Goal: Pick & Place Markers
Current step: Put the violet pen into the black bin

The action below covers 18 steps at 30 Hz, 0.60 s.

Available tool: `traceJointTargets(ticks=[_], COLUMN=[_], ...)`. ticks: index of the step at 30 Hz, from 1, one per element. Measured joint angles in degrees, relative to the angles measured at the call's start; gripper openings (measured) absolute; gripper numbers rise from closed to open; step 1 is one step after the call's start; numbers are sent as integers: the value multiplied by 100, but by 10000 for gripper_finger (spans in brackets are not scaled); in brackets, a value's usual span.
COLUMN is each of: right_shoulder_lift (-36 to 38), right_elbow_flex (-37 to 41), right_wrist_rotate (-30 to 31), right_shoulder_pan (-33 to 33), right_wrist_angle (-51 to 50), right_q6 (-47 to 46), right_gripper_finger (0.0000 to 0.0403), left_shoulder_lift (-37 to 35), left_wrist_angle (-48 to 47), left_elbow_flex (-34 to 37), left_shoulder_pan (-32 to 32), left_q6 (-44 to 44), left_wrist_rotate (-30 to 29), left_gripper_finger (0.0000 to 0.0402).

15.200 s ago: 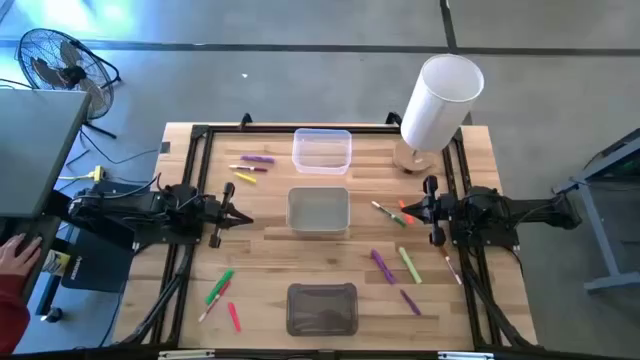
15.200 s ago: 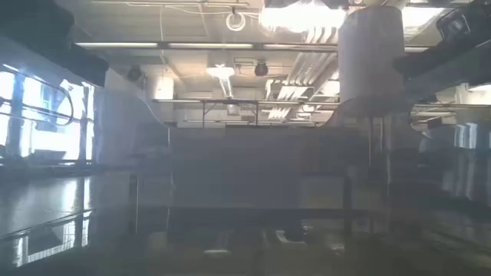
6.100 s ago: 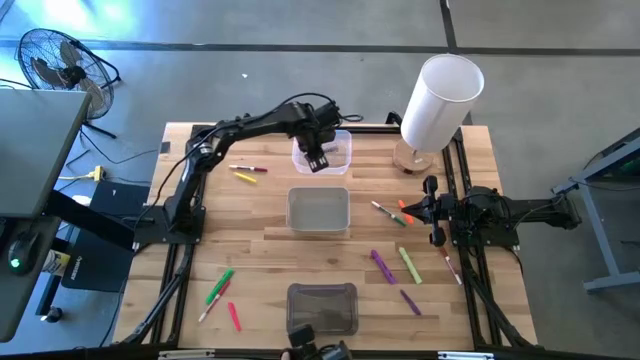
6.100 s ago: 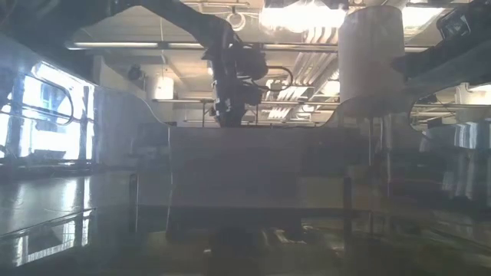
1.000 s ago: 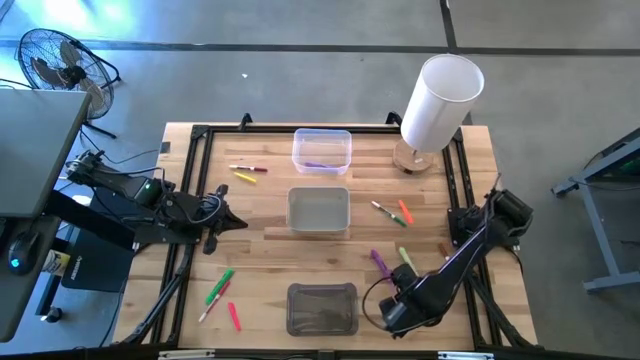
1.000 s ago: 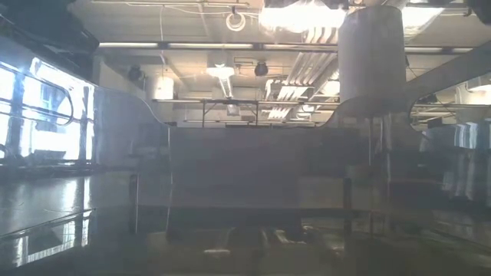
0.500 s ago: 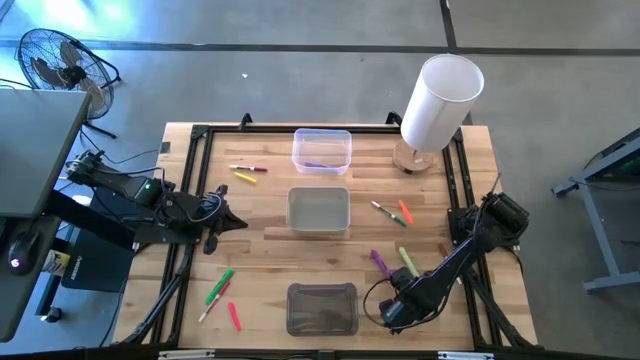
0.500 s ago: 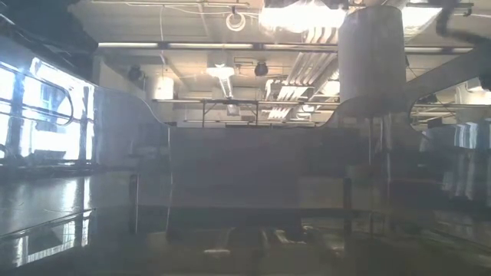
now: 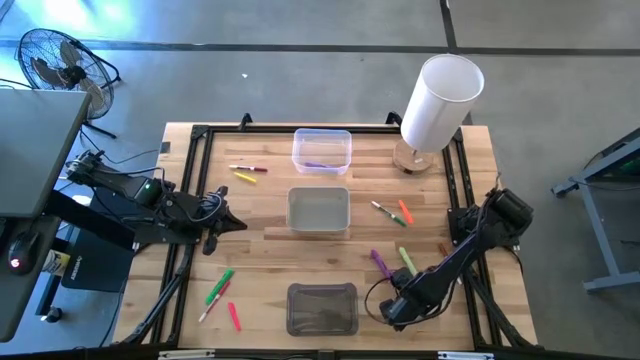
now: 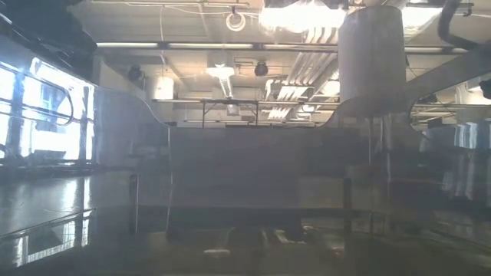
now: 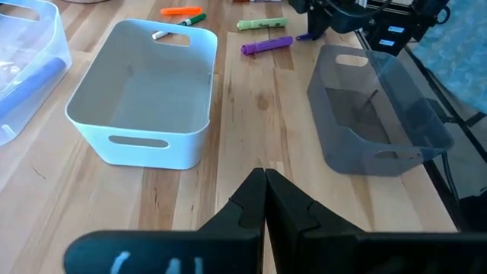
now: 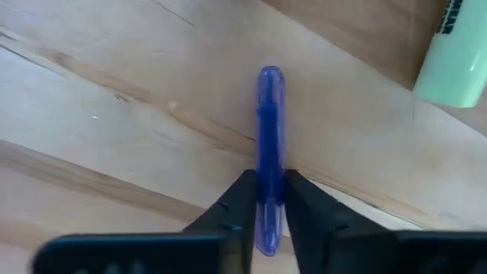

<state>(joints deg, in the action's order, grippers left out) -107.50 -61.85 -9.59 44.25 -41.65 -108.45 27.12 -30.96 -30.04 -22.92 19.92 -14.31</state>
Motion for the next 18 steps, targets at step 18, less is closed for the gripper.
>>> traceJointTargets(ticks=[18], right_shoulder_lift=[264], right_elbow_flex=[-552], right_wrist_rotate=[621], right_shoulder_pan=[452], right_wrist_angle=[-706], right_q6=[-375], right_gripper_finger=[28], left_shoulder_lift=[1], left_wrist_angle=[-2], left_elbow_flex=[-2], left_shoulder_pan=[2], left_q6=[-9], left_wrist_rotate=[-33], left_gripper_finger=[0])
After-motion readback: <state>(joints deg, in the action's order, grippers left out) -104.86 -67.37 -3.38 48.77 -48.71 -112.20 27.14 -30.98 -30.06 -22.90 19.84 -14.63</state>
